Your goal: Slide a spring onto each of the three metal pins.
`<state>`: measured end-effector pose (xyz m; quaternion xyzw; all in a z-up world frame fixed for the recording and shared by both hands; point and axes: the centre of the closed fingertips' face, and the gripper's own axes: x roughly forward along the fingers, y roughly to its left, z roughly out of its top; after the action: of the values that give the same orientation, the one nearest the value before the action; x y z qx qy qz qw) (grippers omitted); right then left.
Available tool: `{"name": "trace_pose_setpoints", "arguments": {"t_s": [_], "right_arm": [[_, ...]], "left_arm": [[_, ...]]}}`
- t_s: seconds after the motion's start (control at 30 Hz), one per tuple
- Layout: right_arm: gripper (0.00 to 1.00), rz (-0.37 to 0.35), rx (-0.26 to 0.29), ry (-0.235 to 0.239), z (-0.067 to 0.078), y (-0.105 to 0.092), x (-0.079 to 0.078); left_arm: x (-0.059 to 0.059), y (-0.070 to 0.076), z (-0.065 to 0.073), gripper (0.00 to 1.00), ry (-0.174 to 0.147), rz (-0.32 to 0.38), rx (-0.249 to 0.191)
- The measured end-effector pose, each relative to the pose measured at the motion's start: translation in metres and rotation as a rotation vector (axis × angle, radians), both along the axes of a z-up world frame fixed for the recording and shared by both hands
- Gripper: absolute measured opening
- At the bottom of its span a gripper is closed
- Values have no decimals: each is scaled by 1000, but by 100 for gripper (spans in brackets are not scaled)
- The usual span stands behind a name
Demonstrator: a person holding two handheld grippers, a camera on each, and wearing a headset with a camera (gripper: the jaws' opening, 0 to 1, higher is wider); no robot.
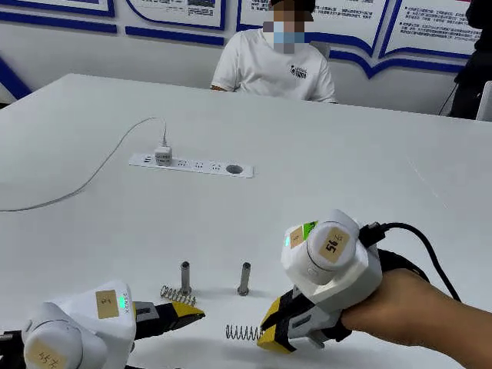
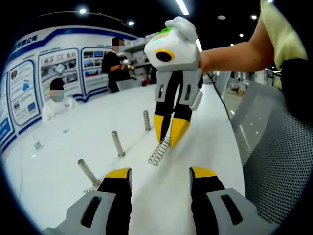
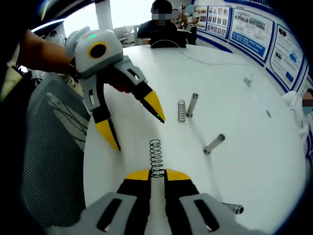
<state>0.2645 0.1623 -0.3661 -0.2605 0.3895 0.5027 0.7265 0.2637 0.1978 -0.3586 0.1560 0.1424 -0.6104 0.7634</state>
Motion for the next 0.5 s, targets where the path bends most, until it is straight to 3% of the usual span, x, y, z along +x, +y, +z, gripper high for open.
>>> {"name": "trace_pose_setpoints", "arguments": {"t_s": [0.5], "right_arm": [[11, 86, -23, 7, 11, 14, -15]], "left_arm": [[-12, -9, 4, 24, -72, -81, 12]]}}
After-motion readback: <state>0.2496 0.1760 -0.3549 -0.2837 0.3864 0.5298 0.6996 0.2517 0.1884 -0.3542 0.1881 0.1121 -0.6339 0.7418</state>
